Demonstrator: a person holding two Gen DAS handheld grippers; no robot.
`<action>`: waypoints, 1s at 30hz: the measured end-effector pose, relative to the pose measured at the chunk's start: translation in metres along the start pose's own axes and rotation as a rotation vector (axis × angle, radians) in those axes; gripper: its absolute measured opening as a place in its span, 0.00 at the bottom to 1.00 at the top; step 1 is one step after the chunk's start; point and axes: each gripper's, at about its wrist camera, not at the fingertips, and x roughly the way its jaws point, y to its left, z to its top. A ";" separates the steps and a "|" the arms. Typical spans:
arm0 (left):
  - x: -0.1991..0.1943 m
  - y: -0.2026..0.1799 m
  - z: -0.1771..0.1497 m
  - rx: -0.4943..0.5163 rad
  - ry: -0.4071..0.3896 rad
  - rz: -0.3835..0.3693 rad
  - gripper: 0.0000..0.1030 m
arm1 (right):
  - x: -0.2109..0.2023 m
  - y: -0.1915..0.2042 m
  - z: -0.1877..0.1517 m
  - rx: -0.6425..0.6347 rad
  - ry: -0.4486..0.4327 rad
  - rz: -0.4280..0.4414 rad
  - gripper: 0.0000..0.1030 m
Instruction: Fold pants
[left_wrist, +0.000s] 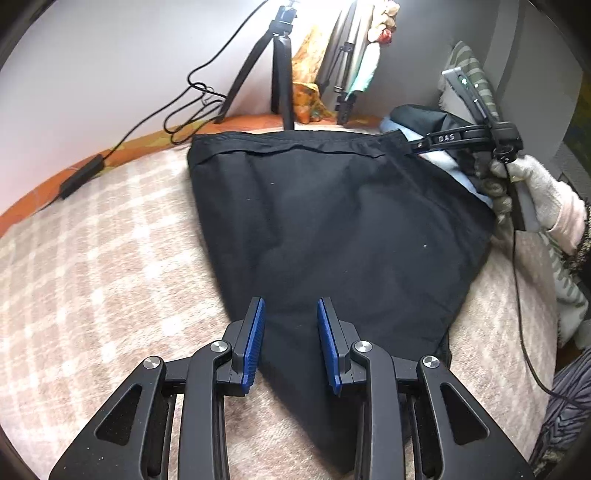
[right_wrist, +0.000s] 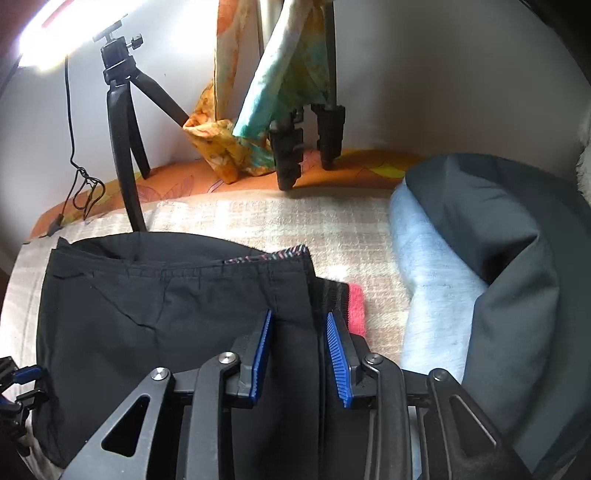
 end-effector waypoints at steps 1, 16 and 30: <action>-0.003 0.002 -0.001 -0.022 -0.009 -0.002 0.27 | -0.005 0.002 0.001 -0.007 -0.012 -0.027 0.31; -0.027 0.032 -0.044 -0.385 -0.063 -0.187 0.40 | -0.053 0.194 0.001 -0.410 -0.111 0.365 0.28; -0.028 0.040 -0.051 -0.466 -0.083 -0.328 0.40 | 0.025 0.251 0.029 -0.417 0.057 0.319 0.24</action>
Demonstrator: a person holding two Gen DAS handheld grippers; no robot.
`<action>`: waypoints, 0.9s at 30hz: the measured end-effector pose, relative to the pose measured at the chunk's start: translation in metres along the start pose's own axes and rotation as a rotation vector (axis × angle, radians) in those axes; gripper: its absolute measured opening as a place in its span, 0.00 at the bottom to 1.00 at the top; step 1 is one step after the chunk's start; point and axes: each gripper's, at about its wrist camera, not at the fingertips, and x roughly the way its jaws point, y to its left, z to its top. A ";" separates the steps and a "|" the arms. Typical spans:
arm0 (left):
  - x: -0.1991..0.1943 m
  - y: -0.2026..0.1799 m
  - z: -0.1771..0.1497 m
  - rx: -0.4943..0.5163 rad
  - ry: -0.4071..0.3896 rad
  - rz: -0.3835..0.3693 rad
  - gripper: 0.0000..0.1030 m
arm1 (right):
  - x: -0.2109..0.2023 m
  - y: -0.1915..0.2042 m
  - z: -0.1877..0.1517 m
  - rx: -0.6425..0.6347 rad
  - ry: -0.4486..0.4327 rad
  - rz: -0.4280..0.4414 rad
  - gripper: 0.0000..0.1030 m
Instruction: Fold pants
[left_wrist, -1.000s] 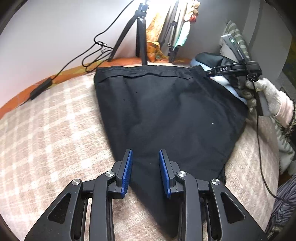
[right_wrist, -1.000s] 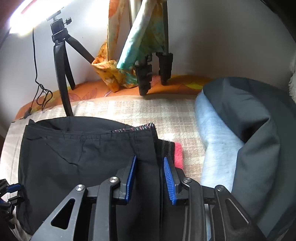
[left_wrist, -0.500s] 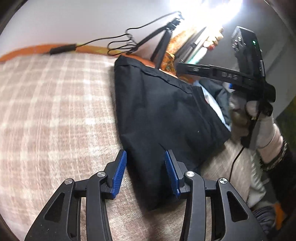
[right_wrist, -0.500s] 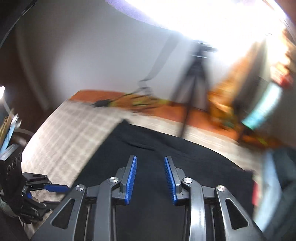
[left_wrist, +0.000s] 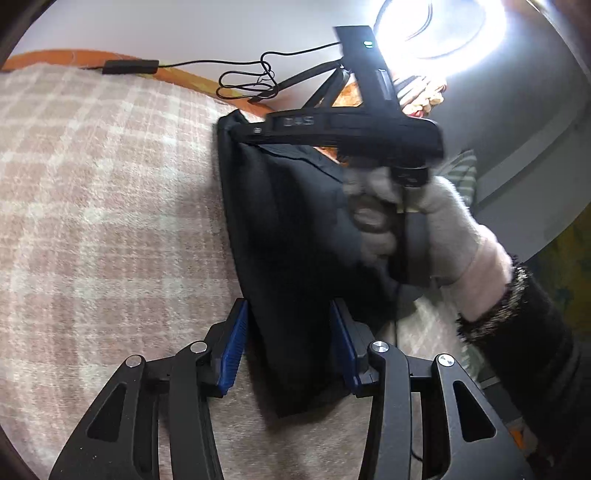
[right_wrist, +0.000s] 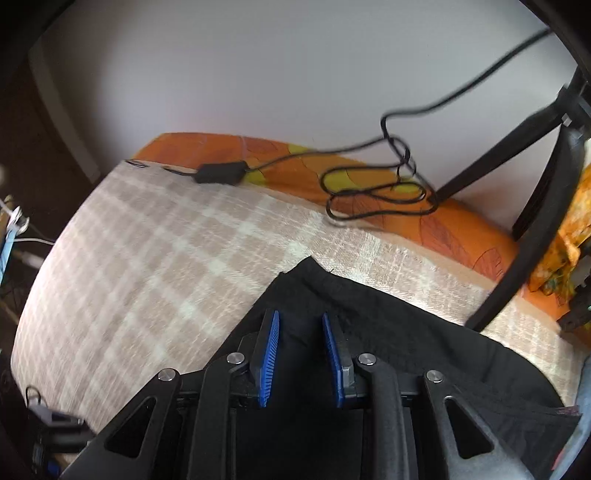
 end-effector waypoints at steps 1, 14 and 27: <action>0.000 -0.001 -0.002 -0.003 -0.002 -0.012 0.40 | 0.001 0.002 0.002 -0.001 0.000 -0.008 0.24; -0.002 -0.036 -0.007 0.089 -0.045 -0.026 0.40 | -0.014 0.045 0.009 -0.012 0.179 -0.064 0.55; 0.026 -0.042 -0.010 0.025 -0.011 0.066 0.57 | -0.003 0.027 -0.003 0.053 0.229 -0.077 0.17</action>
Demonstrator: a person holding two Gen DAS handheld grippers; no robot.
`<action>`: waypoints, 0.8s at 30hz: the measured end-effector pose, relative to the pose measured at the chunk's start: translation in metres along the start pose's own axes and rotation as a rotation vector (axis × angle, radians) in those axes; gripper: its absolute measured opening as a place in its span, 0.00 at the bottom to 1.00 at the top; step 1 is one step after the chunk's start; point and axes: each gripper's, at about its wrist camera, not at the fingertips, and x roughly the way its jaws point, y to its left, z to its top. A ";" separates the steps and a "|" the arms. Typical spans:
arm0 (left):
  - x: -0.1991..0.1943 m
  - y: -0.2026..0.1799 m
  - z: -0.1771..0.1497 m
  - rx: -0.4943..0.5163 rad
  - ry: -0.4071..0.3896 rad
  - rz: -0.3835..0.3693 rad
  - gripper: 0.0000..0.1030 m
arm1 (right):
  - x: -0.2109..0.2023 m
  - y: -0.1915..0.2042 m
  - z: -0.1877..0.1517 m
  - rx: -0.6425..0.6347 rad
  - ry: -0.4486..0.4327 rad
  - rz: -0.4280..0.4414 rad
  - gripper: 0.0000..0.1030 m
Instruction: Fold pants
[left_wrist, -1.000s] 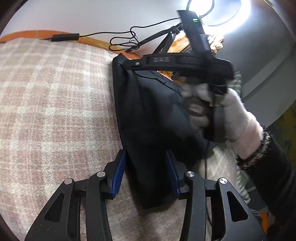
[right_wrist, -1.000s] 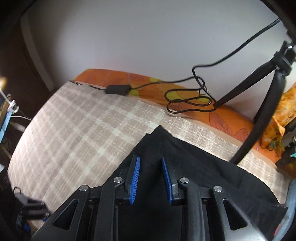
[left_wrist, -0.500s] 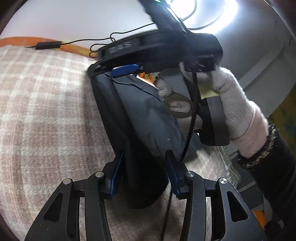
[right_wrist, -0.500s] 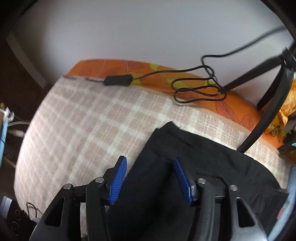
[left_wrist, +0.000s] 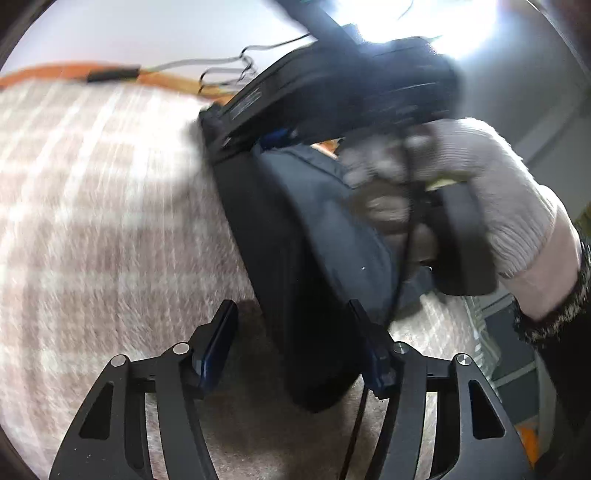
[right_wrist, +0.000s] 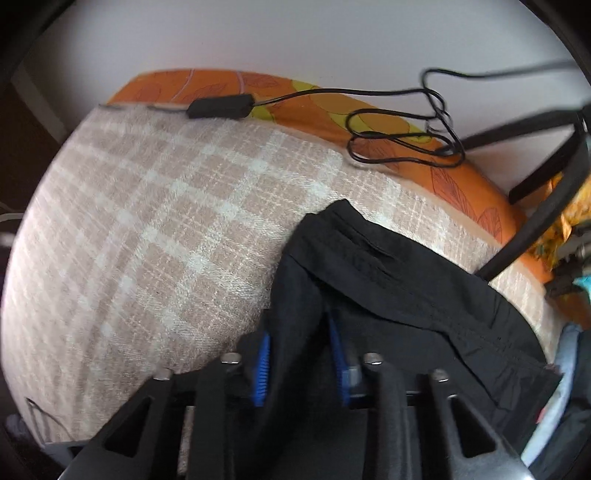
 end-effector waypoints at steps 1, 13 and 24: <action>0.000 -0.001 0.000 -0.003 -0.008 -0.010 0.57 | -0.002 -0.006 -0.002 0.013 -0.013 0.018 0.13; 0.000 -0.049 0.007 0.125 -0.051 -0.137 0.22 | -0.071 -0.070 -0.042 0.193 -0.217 0.219 0.01; -0.025 -0.100 0.013 0.290 0.012 -0.230 0.47 | -0.147 -0.151 -0.087 0.275 -0.351 0.207 0.01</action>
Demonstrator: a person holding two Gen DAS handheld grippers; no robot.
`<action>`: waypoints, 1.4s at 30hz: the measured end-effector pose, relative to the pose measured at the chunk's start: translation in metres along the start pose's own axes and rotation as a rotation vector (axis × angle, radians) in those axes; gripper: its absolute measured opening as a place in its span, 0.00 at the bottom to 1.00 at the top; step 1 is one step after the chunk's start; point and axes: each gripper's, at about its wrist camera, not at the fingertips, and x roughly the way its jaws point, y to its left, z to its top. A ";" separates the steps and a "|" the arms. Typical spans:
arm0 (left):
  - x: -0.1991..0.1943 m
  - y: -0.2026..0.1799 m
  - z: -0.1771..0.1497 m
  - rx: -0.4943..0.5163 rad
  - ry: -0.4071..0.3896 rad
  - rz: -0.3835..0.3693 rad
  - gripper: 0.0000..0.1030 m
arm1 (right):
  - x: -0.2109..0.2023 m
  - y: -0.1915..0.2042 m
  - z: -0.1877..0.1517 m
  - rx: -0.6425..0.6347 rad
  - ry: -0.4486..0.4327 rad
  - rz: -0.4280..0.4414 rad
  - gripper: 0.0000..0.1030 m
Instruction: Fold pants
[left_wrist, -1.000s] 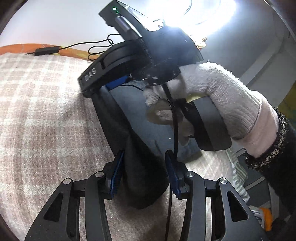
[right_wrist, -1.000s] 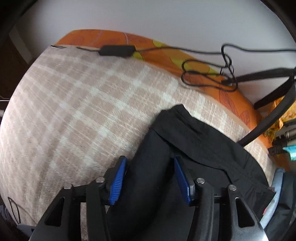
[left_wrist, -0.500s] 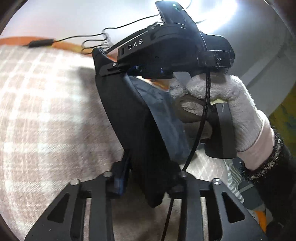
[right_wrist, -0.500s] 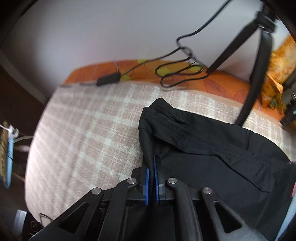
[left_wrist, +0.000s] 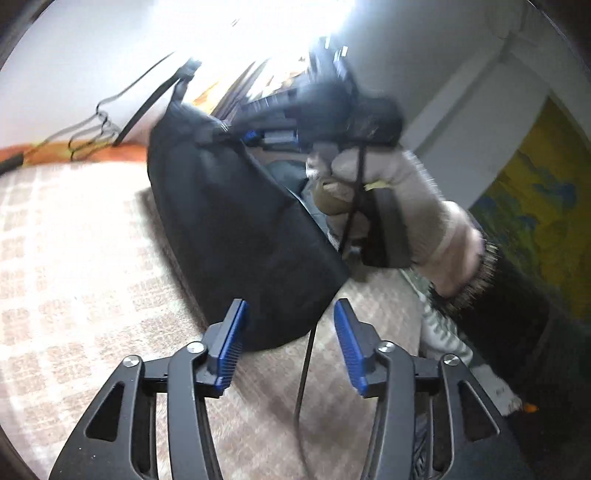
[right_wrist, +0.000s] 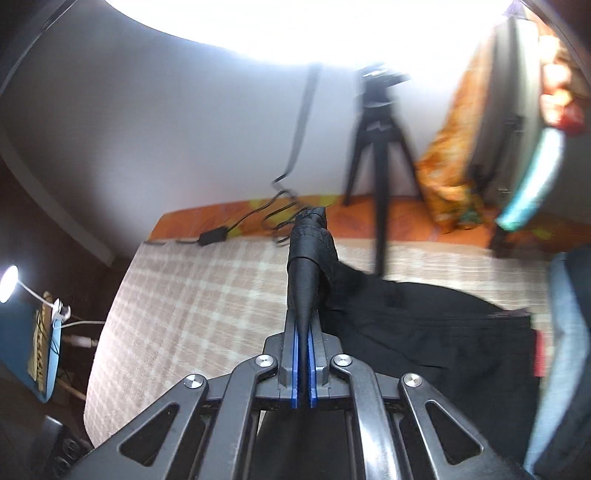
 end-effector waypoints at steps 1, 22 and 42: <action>-0.005 -0.002 0.002 0.027 -0.010 0.019 0.47 | -0.003 -0.007 -0.001 0.003 -0.004 -0.011 0.01; 0.152 -0.026 0.022 0.356 0.212 0.154 0.47 | -0.007 -0.131 -0.026 0.002 0.030 -0.219 0.01; 0.177 -0.031 0.008 0.366 0.253 0.173 0.47 | -0.050 -0.114 -0.081 -0.005 0.049 -0.164 0.26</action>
